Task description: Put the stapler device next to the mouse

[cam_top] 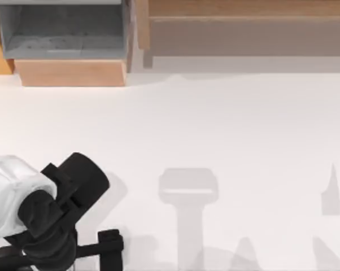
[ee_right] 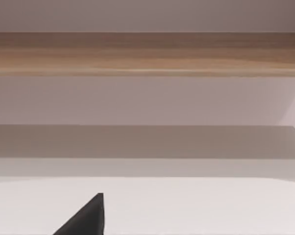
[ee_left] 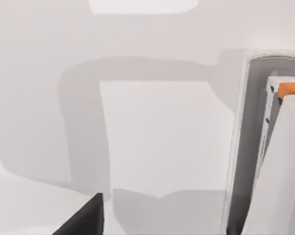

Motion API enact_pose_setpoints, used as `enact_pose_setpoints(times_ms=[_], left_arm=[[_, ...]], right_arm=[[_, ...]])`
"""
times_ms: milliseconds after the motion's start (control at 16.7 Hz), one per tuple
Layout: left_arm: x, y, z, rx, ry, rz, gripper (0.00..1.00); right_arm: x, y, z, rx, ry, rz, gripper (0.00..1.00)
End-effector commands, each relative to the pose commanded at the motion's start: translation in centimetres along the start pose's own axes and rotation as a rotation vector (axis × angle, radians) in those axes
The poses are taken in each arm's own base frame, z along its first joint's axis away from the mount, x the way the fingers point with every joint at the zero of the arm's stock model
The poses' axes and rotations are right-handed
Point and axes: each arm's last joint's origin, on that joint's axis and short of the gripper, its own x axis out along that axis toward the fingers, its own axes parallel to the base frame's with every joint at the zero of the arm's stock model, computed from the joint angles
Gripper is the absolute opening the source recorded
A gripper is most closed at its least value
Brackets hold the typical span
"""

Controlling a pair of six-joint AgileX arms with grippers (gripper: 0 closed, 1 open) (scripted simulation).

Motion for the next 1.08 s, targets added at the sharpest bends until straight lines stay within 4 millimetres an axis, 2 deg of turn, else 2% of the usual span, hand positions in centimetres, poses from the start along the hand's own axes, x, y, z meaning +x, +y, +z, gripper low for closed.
enact_pose_setpoints(times_ms=[780, 1080], left_arm=[[0.0, 0.0, 0.0, 0.0, 0.0, 0.0, 0.02], [0.0, 0.0, 0.0, 0.0, 0.0, 0.0, 0.0]], right_arm=[[0.0, 0.0, 0.0, 0.0, 0.0, 0.0, 1.0], [0.0, 0.0, 0.0, 0.0, 0.0, 0.0, 1.0]])
